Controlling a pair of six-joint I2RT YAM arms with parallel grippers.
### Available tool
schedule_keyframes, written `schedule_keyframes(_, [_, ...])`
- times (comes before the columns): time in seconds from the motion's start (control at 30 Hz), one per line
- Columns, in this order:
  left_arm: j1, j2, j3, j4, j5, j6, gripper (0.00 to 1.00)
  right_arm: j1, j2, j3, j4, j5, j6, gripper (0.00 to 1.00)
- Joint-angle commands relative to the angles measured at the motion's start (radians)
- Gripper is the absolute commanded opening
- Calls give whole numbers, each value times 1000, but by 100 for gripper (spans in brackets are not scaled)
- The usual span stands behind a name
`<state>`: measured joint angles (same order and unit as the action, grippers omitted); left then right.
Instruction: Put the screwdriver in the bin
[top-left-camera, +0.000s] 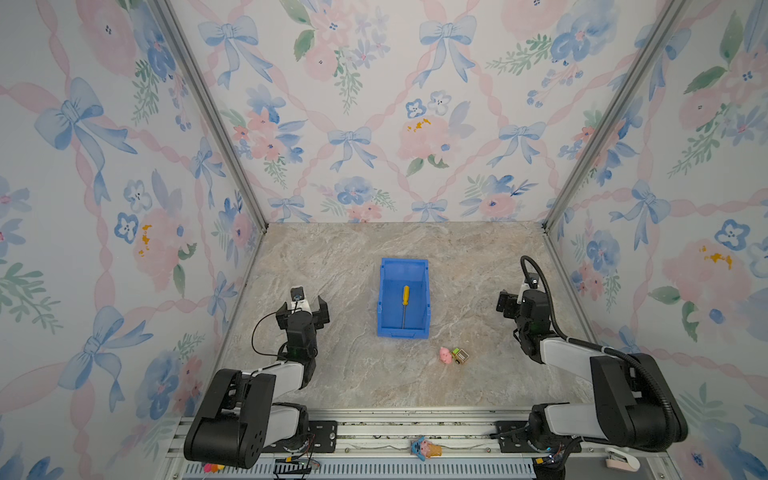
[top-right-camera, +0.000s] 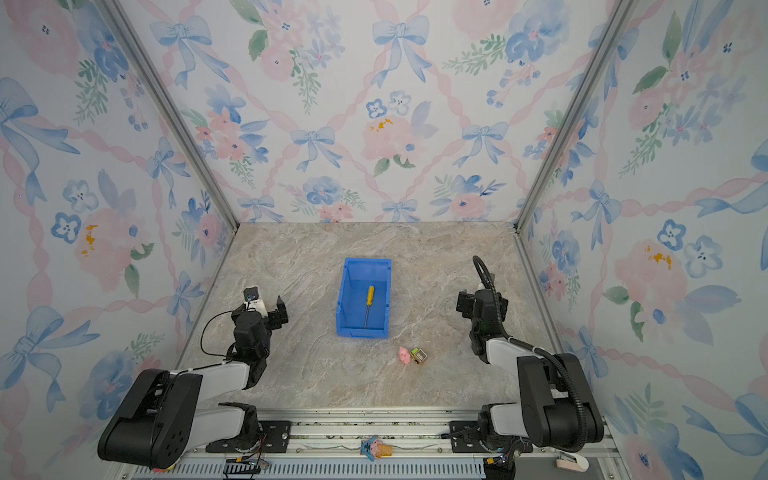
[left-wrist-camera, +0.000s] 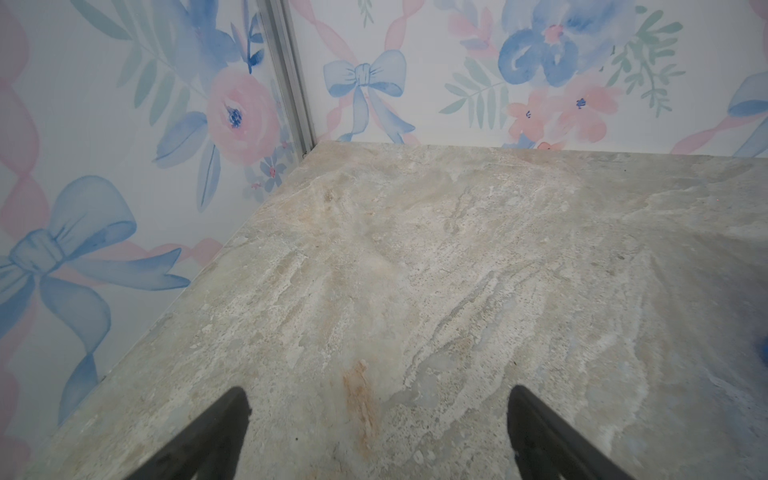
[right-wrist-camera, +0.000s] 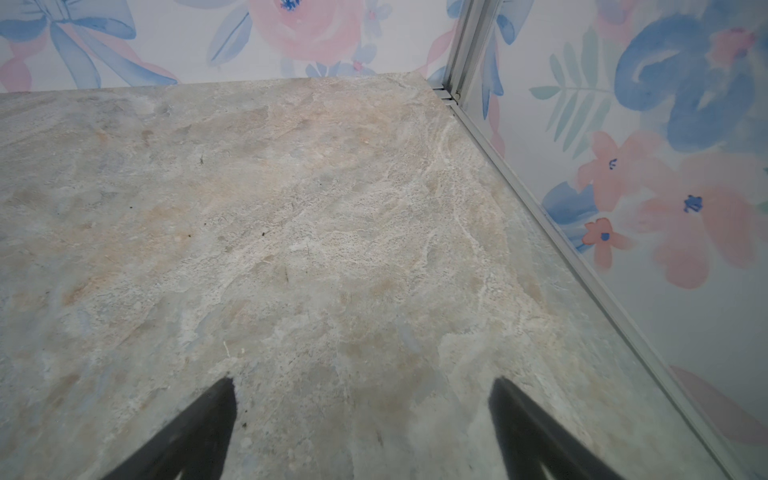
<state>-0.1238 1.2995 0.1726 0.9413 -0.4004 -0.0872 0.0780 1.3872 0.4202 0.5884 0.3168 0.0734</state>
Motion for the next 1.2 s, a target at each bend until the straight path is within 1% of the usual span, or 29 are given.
schedule_keyframes(0.0, [9,60,26,151,25,47,97,-10,51,34,95,-21,-24,97])
schedule_keyframes(0.07, [12,100,41,176,22,47,97,-18,82,30,136,-28,-22,97])
schedule_keyframes(0.17, [13,148,53,200,29,52,97,-19,106,38,143,-42,-26,97])
schedule_keyframes(0.27, [14,191,42,257,33,52,98,-18,111,38,151,-74,-37,97])
schedule_keyframes(0.47, [15,268,51,313,43,57,97,-21,114,42,148,-80,-39,97])
schedule_keyframes(0.53, [22,269,49,315,58,58,98,-21,114,42,148,-91,-41,97])
schedule_keyframes(0.6, [23,270,48,316,73,61,98,-22,127,24,181,-175,-69,97])
schedule_keyframes(0.63, [24,271,50,316,76,60,97,-21,142,3,232,-199,-78,97])
schedule_keyframes(0.67, [27,273,50,314,77,59,97,-21,167,-21,316,-203,-78,97])
schedule_keyframes(0.7, [29,271,52,311,82,56,98,-21,168,-30,333,-197,-76,97])
schedule_keyframes(0.77, [34,270,56,304,87,51,97,-22,158,-22,298,-196,-77,97])
schedule_keyframes(1.17, [46,267,59,289,102,41,98,-21,161,-20,301,-193,-77,97])
